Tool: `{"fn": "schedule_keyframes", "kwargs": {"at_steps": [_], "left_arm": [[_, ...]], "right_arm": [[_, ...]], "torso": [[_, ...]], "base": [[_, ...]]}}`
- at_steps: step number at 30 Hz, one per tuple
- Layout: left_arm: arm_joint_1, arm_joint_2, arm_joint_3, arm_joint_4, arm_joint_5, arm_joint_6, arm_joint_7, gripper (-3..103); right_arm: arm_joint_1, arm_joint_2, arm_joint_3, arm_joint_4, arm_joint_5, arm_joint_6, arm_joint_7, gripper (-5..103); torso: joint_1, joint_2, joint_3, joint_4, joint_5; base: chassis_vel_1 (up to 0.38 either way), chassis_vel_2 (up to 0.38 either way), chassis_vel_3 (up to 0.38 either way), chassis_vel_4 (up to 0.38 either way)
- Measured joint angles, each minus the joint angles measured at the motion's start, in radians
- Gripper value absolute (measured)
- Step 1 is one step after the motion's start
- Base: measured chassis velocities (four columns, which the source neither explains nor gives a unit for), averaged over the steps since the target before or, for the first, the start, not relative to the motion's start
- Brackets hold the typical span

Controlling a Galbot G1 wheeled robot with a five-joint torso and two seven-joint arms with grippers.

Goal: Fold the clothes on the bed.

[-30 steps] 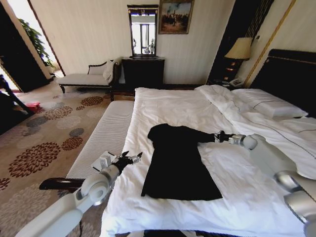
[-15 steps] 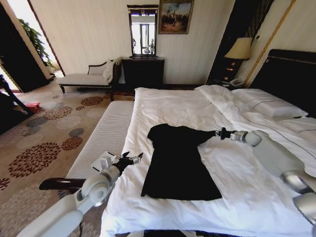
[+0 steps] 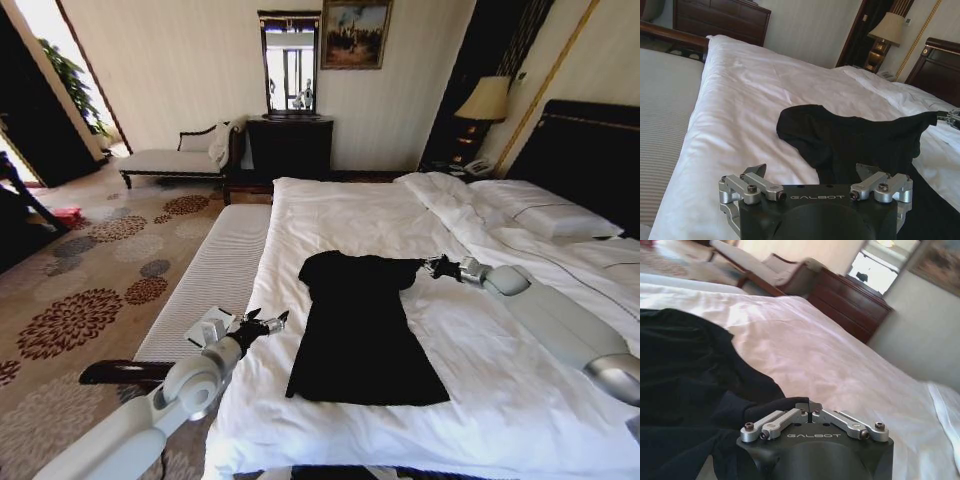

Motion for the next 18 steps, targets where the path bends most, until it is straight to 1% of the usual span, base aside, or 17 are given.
{"fn": "schedule_keyframes", "kwargs": {"at_steps": [1,2,3,6,7,8,10,11,12,13,15,16,17,18], "left_arm": [[0.000,0.000,0.001,0.001,0.001,0.000,0.001,100],[0.000,0.000,0.001,0.002,0.002,0.000,0.002,100],[0.000,0.000,0.001,0.002,0.002,0.000,0.002,100],[0.001,-0.002,0.002,0.004,0.007,-0.001,0.004,100],[0.001,-0.002,0.003,0.004,0.007,-0.001,0.004,100],[0.001,-0.002,0.003,0.004,0.007,-0.001,0.004,100],[0.003,-0.001,0.002,0.003,0.008,-0.001,0.004,100],[0.004,-0.001,0.002,0.002,0.008,-0.001,0.004,100],[0.004,-0.001,0.002,0.002,0.008,-0.001,0.004,100],[0.006,0.000,0.000,0.001,0.008,-0.002,0.004,100],[0.013,0.001,-0.005,-0.001,0.010,-0.003,0.005,100],[0.015,0.000,-0.005,-0.001,0.012,-0.004,0.006,100],[0.015,0.000,-0.005,-0.001,0.012,-0.004,0.006,100],[0.016,-0.001,-0.005,0.000,0.015,-0.005,0.007,100]], "right_arm": [[-0.017,-0.002,0.013,0.027,0.057,-0.062,0.047,0],[-0.028,-0.002,0.021,0.041,0.090,-0.095,0.072,0],[-0.028,-0.002,0.021,0.041,0.090,-0.095,0.072,0],[-0.082,0.020,0.074,0.101,0.274,-0.226,0.187,0],[-0.092,0.032,0.088,0.112,0.312,-0.247,0.215,0],[-0.092,0.032,0.088,0.112,0.312,-0.247,0.215,0],[-0.111,0.071,0.122,0.147,0.403,-0.300,0.313,0],[-0.113,0.079,0.129,0.161,0.428,-0.313,0.341,0],[-0.113,0.079,0.129,0.161,0.428,-0.313,0.341,0],[-0.114,0.085,0.135,0.180,0.456,-0.332,0.380,0],[-0.120,0.087,0.161,0.244,0.523,-0.399,0.474,0],[-0.121,0.087,0.165,0.256,0.538,-0.413,0.495,0],[-0.121,0.087,0.165,0.256,0.538,-0.413,0.495,0],[-0.124,0.087,0.173,0.282,0.570,-0.444,0.539,0]], "torso": [[0.000,0.000,0.000,-0.0001,-0.0001],[0.000,0.000,0.000,-0.0002,-0.0001],[0.000,0.000,0.000,-0.0002,-0.0001],[0.000,0.000,0.000,-0.0003,-0.0002],[0.000,0.000,0.000,-0.0002,-0.0002],[0.000,0.000,0.000,-0.0002,-0.0002],[0.000,0.000,0.000,0.0002,0.0002],[0.000,0.000,0.000,0.0003,0.0001],[0.000,0.000,0.000,0.0003,0.0001],[0.000,0.000,0.000,0.0004,0.0000],[0.000,0.000,0.000,0.0003,-0.0003],[0.000,0.000,0.000,0.0002,-0.0003],[0.000,0.000,0.000,0.0002,-0.0003],[0.000,0.000,0.000,0.0001,-0.0004]], "base": [[0.000,0.000,0.000,0.000],[0.000,0.000,0.000,0.000],[0.000,0.000,0.000,0.000],[0.000,0.000,0.000,0.000],[0.000,0.000,0.000,0.000],[0.000,0.000,0.000,0.000],[0.000,0.000,0.000,0.000],[0.000,0.000,0.000,0.000],[0.000,0.000,0.000,0.000],[0.000,0.000,0.000,0.000],[0.000,0.000,0.000,0.000],[0.000,0.000,0.000,0.000],[0.000,0.000,0.000,0.000],[0.000,0.000,0.000,0.000]]}}
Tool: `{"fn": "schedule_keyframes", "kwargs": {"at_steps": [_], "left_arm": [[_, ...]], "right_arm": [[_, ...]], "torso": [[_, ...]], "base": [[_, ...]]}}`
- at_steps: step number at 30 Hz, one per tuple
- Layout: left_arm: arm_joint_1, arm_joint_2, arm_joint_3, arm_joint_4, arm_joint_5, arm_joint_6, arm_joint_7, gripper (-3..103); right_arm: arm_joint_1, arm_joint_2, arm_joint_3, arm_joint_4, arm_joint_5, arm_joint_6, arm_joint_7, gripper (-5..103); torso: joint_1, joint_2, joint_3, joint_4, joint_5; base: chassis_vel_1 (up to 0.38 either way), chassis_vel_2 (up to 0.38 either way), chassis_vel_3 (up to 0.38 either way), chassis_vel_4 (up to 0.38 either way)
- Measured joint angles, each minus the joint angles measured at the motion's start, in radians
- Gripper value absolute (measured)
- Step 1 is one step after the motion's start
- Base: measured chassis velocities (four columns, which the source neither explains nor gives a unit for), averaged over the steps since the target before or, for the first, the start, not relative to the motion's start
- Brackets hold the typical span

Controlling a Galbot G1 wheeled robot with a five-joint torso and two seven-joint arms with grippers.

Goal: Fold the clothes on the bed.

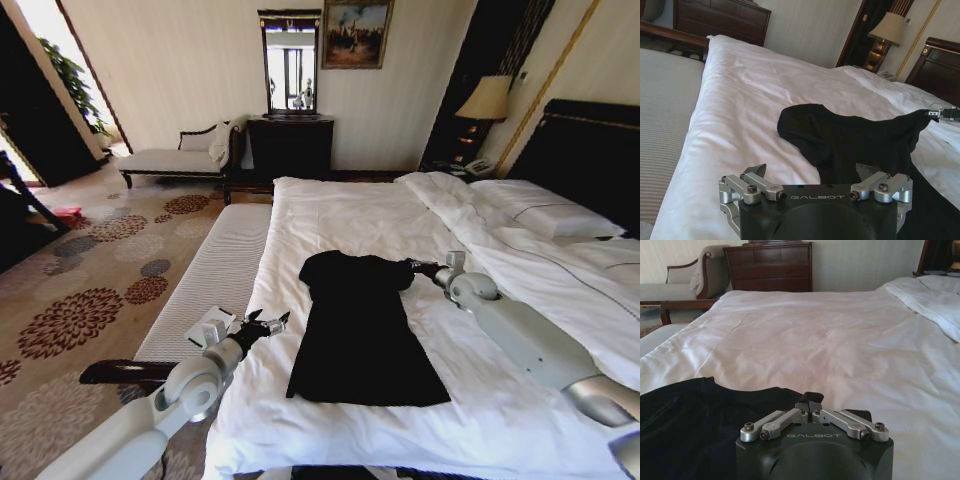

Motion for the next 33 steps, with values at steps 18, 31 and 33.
{"fn": "schedule_keyframes", "kwargs": {"at_steps": [18,31,33], "left_arm": [[0.005,0.009,-0.010,-0.005,0.000,-0.003,0.002,100],[0.004,0.003,-0.007,0.005,0.002,-0.003,0.000,100],[0.004,0.001,-0.007,0.006,0.005,-0.003,-0.002,100]], "right_arm": [[0.037,0.245,-0.069,-0.069,0.126,-0.003,0.302,0],[0.010,0.307,-0.084,-0.003,0.179,-0.004,0.386,14],[-0.006,0.306,-0.085,0.027,0.195,-0.028,0.402,25]], "torso": [[0.000,0.000,0.000,-0.0001,0.0003],[0.000,0.000,0.000,0.0000,0.0002],[0.000,0.000,0.000,0.0000,0.0002]], "base": [[0.000,0.000,0.000,0.000],[0.000,0.000,0.000,0.000],[0.000,0.000,0.000,0.000]]}}
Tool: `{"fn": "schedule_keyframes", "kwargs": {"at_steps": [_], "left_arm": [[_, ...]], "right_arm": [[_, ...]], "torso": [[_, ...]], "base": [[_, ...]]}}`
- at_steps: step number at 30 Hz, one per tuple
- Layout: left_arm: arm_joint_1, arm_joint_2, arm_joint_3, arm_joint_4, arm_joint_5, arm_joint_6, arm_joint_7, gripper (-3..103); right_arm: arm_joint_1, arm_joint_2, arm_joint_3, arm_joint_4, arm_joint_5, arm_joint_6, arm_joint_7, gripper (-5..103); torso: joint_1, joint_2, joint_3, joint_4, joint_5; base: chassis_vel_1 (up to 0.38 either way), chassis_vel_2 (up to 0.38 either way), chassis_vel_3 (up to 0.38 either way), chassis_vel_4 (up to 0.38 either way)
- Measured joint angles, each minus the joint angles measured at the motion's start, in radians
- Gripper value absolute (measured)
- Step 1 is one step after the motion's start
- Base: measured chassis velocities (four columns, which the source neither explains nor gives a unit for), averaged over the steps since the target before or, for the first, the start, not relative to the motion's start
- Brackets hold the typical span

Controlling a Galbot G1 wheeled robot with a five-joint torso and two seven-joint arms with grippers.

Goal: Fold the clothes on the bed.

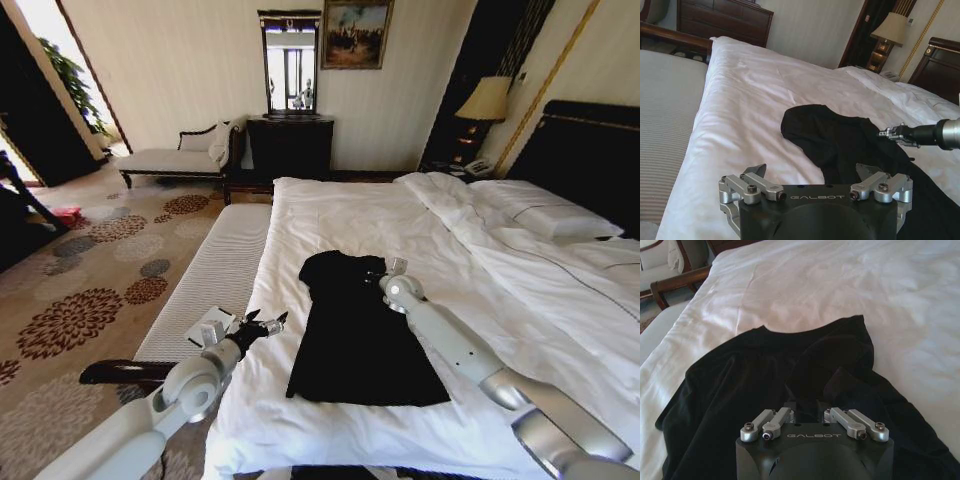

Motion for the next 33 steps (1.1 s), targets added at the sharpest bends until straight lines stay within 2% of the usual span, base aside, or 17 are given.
{"fn": "schedule_keyframes", "kwargs": {"at_steps": [2,5,6,8,9,10,11,12,13,15,17,22,26,29,31,32,33], "left_arm": [[0.000,-0.001,0.000,0.000,0.000,0.000,-0.002,100],[0.001,-0.002,0.000,-0.001,0.001,0.000,-0.007,100],[0.003,-0.002,0.000,-0.002,0.003,0.000,-0.008,100],[0.004,-0.002,0.000,-0.004,0.003,0.000,-0.009,100],[0.007,0.000,0.000,-0.010,0.004,0.000,-0.010,100],[0.008,0.001,-0.001,-0.013,0.004,0.000,-0.012,100],[0.010,0.002,-0.003,-0.016,0.004,0.000,-0.013,100],[0.013,0.005,-0.006,-0.019,0.004,0.000,-0.015,100],[0.013,0.005,-0.006,-0.019,0.004,0.000,-0.015,100],[0.020,0.008,-0.012,-0.025,0.004,0.001,-0.018,100],[-0.003,-0.003,0.005,-0.005,0.009,0.005,-0.030,100],[-0.081,-0.019,0.061,0.023,-0.004,0.023,-0.049,100],[-0.182,-0.014,0.127,0.062,-0.008,0.033,-0.051,100],[-0.296,0.011,0.197,0.097,0.028,0.032,-0.033,100],[-0.415,0.017,0.293,0.144,0.081,0.022,-0.008,100],[-0.415,0.017,0.293,0.144,0.081,0.022,-0.008,100],[-0.484,0.014,0.350,0.173,0.081,0.013,0.004,100]], "right_arm": [[-0.010,-0.003,0.000,0.015,0.001,-0.011,0.002,25],[-0.023,-0.019,-0.008,0.040,-0.038,-0.033,-0.018,41],[-0.023,-0.026,-0.014,0.037,-0.080,-0.032,-0.044,46],[-0.022,-0.031,-0.021,0.027,-0.128,-0.024,-0.069,46],[-0.016,-0.041,-0.036,-0.017,-0.254,0.017,-0.130,57],[-0.011,-0.043,-0.038,-0.041,-0.298,0.037,-0.157,57],[-0.009,-0.044,-0.037,-0.055,-0.316,0.048,-0.168,62],[-0.008,-0.044,-0.024,-0.066,-0.323,0.062,-0.182,68],[-0.008,-0.044,-0.024,-0.066,-0.323,0.062,-0.182,68],[-0.019,-0.060,0.013,-0.048,-0.319,0.086,-0.203,79],[-0.087,-0.128,0.116,0.058,-0.282,0.097,-0.226,95],[-0.181,-0.191,0.224,0.107,-0.306,0.113,-0.262,100],[-0.278,-0.253,0.302,0.147,-0.348,0.147,-0.311,100],[-0.291,-0.262,0.312,0.164,-0.350,0.154,-0.327,100],[-0.313,-0.264,0.330,0.178,-0.352,0.154,-0.328,100],[-0.313,-0.264,0.330,0.178,-0.352,0.154,-0.328,100],[-0.330,-0.265,0.348,0.187,-0.353,0.154,-0.328,100]], "torso": [[0.000,0.000,0.000,0.0000,0.0000],[0.000,0.000,0.000,0.0000,0.0002],[0.000,0.000,0.000,-0.0001,0.0001],[0.000,0.000,0.000,0.0001,0.0000],[0.000,0.000,0.000,0.0000,0.0002],[0.000,0.000,0.000,-0.0002,0.0002],[0.000,0.000,0.000,-0.0002,0.0001],[0.000,0.000,0.000,-0.0002,0.0006],[0.000,0.000,0.000,-0.0002,0.0006],[0.000,0.000,0.000,0.0002,0.0005],[0.000,0.000,0.000,0.0004,-0.0001],[0.000,0.000,0.000,-0.0001,0.0003],[0.000,0.000,0.000,-0.0019,0.0003],[0.000,0.000,0.000,0.0008,0.0007],[0.000,0.000,0.000,0.0010,0.0004],[0.000,0.000,0.000,0.0010,0.0004],[0.000,0.000,0.000,0.0006,0.0004]], "base": [[0.000,0.000,0.000,0.000],[0.000,0.000,0.000,0.000],[0.000,0.000,0.000,0.000],[0.000,0.000,0.000,0.000],[0.000,0.000,0.000,0.000],[0.000,0.000,0.000,0.000],[0.000,0.000,0.000,0.000],[0.000,0.000,0.000,0.000],[0.000,0.000,0.000,0.000],[0.000,0.000,0.000,0.000],[0.000,0.000,0.000,0.000],[0.000,0.000,0.000,0.000],[0.000,0.000,0.000,0.000],[0.000,0.000,0.000,0.000],[0.000,0.000,0.000,0.000],[0.000,0.000,0.000,0.000],[0.000,0.000,0.000,0.000]]}}
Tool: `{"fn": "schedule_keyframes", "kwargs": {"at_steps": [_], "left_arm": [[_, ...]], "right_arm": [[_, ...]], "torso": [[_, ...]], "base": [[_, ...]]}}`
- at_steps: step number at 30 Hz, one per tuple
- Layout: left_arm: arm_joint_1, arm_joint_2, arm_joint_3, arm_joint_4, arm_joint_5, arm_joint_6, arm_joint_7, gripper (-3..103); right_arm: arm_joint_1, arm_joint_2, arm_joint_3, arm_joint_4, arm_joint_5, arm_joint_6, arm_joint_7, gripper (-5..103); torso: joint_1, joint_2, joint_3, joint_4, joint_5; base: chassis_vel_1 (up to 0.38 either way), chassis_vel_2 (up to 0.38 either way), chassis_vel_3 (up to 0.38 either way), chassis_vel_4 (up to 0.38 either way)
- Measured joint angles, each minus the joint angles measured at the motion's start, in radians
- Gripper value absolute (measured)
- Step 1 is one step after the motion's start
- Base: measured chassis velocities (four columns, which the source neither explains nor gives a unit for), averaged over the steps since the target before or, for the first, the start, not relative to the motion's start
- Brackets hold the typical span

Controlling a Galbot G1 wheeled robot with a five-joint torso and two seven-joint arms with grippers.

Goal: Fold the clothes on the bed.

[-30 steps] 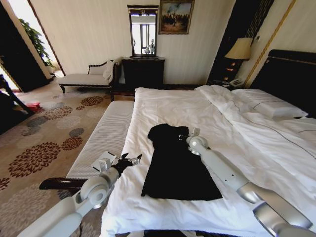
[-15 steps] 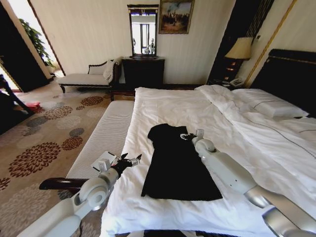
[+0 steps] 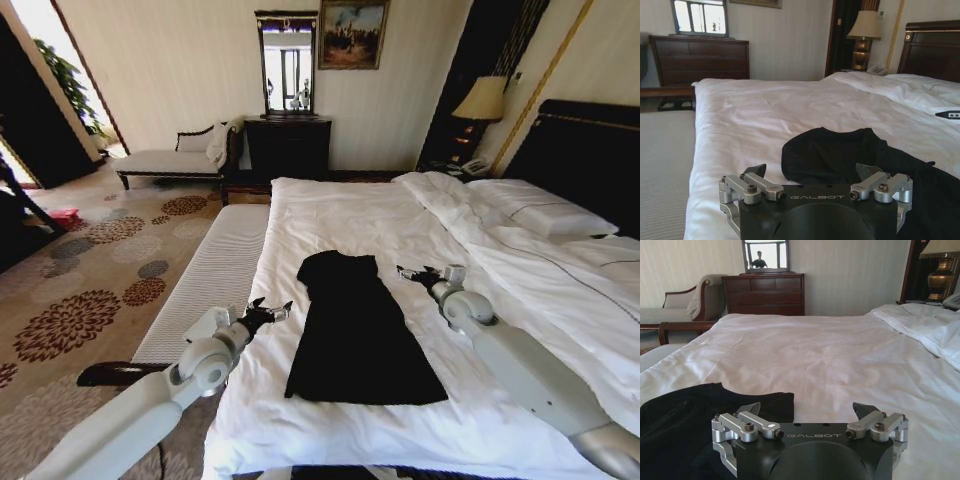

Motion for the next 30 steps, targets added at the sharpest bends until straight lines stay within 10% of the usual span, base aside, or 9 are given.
{"fn": "schedule_keyframes", "kwargs": {"at_steps": [9,30], "left_arm": [[-0.047,-0.159,0.023,0.129,-0.340,-0.002,-0.023,100],[-0.051,-0.456,-0.123,0.607,-0.307,-0.006,0.210,100]], "right_arm": [[-0.048,-0.014,0.040,0.021,-0.022,-0.001,0.001,100],[-0.251,-0.074,0.196,0.152,-0.032,-0.012,0.005,100]], "torso": [[0.000,0.000,0.000,-0.0003,-0.0001],[0.000,0.000,0.000,-0.0007,-0.0001]], "base": [[0.000,0.000,0.000,0.000],[0.000,0.000,0.000,0.000]]}}
